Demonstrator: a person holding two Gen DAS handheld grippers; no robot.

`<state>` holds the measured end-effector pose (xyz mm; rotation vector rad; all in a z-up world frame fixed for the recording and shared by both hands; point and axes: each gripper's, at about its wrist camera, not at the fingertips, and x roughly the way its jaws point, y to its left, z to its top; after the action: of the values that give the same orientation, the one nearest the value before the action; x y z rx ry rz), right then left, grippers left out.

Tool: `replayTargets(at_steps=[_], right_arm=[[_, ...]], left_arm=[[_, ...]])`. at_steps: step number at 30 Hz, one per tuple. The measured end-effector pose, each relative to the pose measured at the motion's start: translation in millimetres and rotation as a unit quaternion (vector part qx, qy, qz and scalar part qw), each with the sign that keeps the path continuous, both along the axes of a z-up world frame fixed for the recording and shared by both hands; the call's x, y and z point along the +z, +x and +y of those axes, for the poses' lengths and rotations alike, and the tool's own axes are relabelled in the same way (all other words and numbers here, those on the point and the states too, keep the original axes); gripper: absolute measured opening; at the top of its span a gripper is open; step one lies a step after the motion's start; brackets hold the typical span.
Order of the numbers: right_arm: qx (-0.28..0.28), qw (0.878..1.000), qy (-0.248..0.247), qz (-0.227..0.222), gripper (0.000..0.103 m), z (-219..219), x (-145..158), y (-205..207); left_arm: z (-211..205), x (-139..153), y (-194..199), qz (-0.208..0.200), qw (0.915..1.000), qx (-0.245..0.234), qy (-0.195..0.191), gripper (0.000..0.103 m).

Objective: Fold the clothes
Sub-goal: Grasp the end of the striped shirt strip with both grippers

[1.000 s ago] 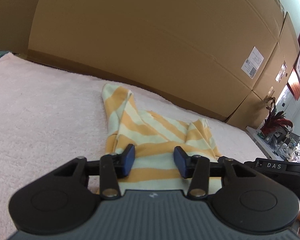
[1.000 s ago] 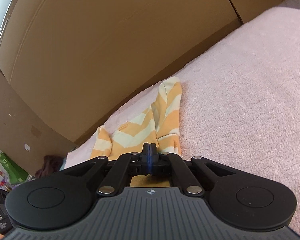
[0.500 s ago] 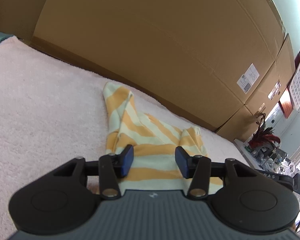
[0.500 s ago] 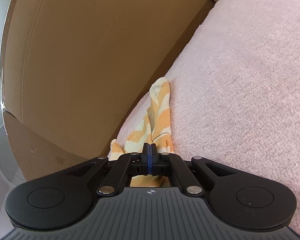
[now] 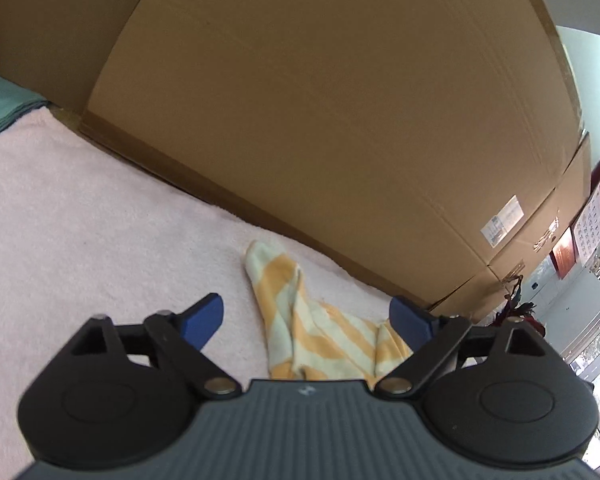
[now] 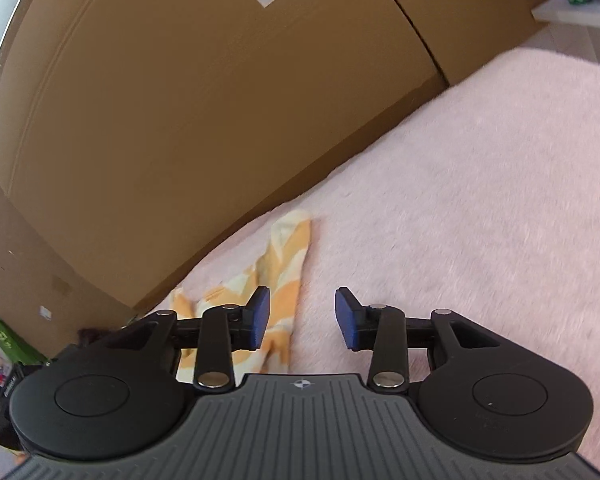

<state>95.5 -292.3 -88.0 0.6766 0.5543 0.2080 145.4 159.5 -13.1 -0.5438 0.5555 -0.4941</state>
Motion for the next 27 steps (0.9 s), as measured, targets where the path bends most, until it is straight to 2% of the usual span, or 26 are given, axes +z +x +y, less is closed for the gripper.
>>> replayTargets(at_steps=[3,5,8,11,12,14,16,17,19,22,25,27], right_arm=[[0.020,0.999,-0.015,0.031,0.039,-9.3,-1.5,35.4],[0.039,0.999,-0.011,0.029,0.039,-10.3,-2.9,53.0],[0.076,0.997,0.005,0.023,0.040,-8.4,-7.1,80.5],[0.112,0.993,0.031,0.018,0.040,-7.3,-13.1,108.0],[0.124,0.992,0.033,0.015,0.038,-5.7,-14.2,115.3],[0.148,0.989,0.027,0.006,0.038,0.0,-15.1,128.4],[0.171,0.985,0.025,0.001,0.041,7.9,-15.1,140.2],[0.179,0.984,0.023,-0.001,0.042,10.1,-14.8,142.3],[0.194,0.981,0.022,-0.007,0.047,12.8,-11.2,139.7],[0.202,0.979,0.021,-0.011,0.048,16.0,-8.6,136.0],[0.199,0.980,0.015,-0.014,0.047,19.8,-9.6,132.8],[0.197,0.980,0.011,-0.015,0.047,22.4,-10.2,130.7]], left_arm=[[-4.3,-6.6,31.5,0.014,0.9994,-0.006,0.030,0.092],[-7.7,-14.4,50.9,0.022,0.9988,-0.017,0.040,0.091],[-11.8,-25.1,69.8,0.029,0.9984,-0.040,0.029,0.090],[-15.4,-31.2,79.0,0.016,0.9971,-0.067,0.031,0.089],[-14.4,-33.4,83.3,0.018,0.9965,-0.079,0.020,0.090],[-11.9,-37.7,92.0,0.022,0.9945,-0.103,-0.004,0.094],[-13.0,-38.1,98.9,0.019,0.9926,-0.119,-0.010,0.099],[-14.7,-37.5,102.5,0.017,0.9914,-0.129,-0.010,0.102],[-19.2,-37.2,106.2,0.015,0.9899,-0.141,-0.004,0.102],[-20.1,-38.1,110.8,0.016,0.9883,-0.151,-0.014,0.102],[-21.3,-38.8,110.9,0.017,0.9874,-0.157,-0.015,0.099],[-23.3,-39.8,111.6,0.022,0.9870,-0.158,-0.019,0.080]])
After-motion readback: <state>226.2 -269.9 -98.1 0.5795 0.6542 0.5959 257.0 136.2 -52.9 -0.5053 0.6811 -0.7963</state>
